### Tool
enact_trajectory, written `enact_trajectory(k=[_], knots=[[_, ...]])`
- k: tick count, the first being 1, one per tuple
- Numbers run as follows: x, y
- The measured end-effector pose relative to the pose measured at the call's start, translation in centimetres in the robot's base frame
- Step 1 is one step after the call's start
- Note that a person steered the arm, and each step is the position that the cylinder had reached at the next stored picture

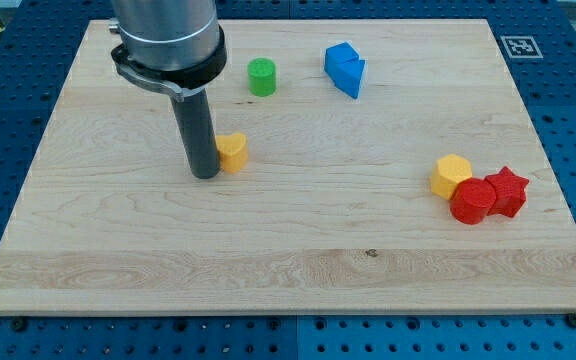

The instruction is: Slide the yellow heart towards the bottom center

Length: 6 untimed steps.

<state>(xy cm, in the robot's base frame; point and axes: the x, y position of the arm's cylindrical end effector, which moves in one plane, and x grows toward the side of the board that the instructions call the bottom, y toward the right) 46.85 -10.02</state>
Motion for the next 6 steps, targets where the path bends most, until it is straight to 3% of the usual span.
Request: enact_trajectory(k=[1,2,6], knots=[[-0.1,-1.7],[-3.8,-3.3],[-0.9,8.3]])
